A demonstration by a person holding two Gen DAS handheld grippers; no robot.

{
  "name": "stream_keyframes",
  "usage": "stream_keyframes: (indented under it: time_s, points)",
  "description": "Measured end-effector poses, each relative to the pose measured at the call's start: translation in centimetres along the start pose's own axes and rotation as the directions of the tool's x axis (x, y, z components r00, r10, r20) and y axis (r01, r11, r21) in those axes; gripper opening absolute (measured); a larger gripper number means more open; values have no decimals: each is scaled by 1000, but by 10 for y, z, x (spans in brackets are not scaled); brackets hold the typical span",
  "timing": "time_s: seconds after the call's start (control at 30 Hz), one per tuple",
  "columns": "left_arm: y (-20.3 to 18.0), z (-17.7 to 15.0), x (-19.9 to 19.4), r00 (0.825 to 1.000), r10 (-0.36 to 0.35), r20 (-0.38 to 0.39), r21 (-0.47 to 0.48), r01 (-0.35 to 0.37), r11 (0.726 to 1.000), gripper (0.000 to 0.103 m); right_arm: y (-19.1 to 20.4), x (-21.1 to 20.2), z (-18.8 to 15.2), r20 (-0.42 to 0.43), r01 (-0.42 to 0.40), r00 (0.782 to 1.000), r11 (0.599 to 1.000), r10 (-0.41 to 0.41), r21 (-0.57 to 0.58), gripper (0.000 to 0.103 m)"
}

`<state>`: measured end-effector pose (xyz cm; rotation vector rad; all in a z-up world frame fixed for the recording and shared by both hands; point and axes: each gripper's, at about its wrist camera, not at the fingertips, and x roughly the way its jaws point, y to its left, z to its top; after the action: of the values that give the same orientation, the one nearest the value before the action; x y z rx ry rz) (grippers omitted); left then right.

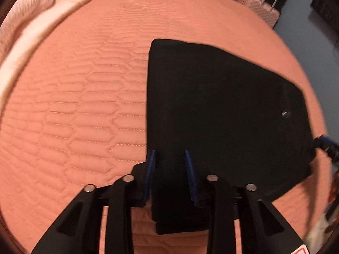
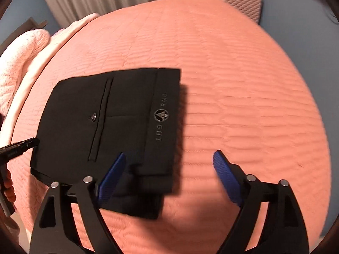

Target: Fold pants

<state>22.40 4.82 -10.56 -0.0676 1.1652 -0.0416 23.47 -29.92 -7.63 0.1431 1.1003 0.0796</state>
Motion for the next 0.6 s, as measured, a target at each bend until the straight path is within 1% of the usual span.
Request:
stream_keyframes:
  time_s: [0.03,0.07,0.1,0.13,0.17,0.2,0.23,0.27,0.3,0.37,0.43,0.47,0.5,0.53,0.57,0.6]
  points:
    - [3,-4,7,1000,-8,-20,-39,8,999,51,-3,12,-2,-19,-58,998,997,59,41,83]
    - [10,-8,10,999,-29,-18,-99,27,995,54,-5,21,-4,-35,-104,994,991,107,83,83]
    - [16,-10,11,998,-58,-12,-145,56,988,55,-6,26,-6,-30,-125,991,985,129,116,84]
    - [20,-11,12,996,-90,-18,-168,86,982,54,-5,26,-7,-9,-122,992,986,124,115,84]
    - [21,-10,13,994,-104,-24,-168,99,981,53,0,26,-8,3,-127,992,987,127,101,80]
    - [20,-8,15,990,-138,-27,-159,132,978,30,3,25,-9,7,-138,990,985,138,100,77]
    - [19,-4,17,980,-197,-35,-176,188,966,19,5,26,-9,3,-201,979,973,202,113,49]
    - [17,-2,17,982,-183,-40,-167,174,971,15,5,28,-7,-2,-226,974,963,228,147,39]
    - [12,1,17,986,-160,-44,-139,152,978,14,8,27,-5,-9,-222,974,964,226,148,35]
    - [14,5,12,986,-164,-36,-137,157,978,13,13,21,1,-9,-221,974,963,225,156,25]
    - [24,10,-3,979,-203,0,-161,200,966,13,16,6,6,19,-272,962,946,273,178,21]
    - [32,14,-20,972,-234,31,-166,236,958,13,21,-7,9,36,-302,953,938,300,171,21]
    - [36,17,-31,967,-248,51,-165,253,953,13,29,-19,11,43,-320,948,937,317,143,21]
    - [41,17,-45,966,-248,66,-156,256,954,13,37,-28,11,47,-334,942,935,331,116,20]
    - [44,15,-57,975,-212,72,-123,220,968,13,44,-34,7,41,-350,937,931,347,105,21]
    - [47,10,-61,984,-167,66,-110,173,979,14,46,-30,-1,15,-353,935,929,354,107,21]
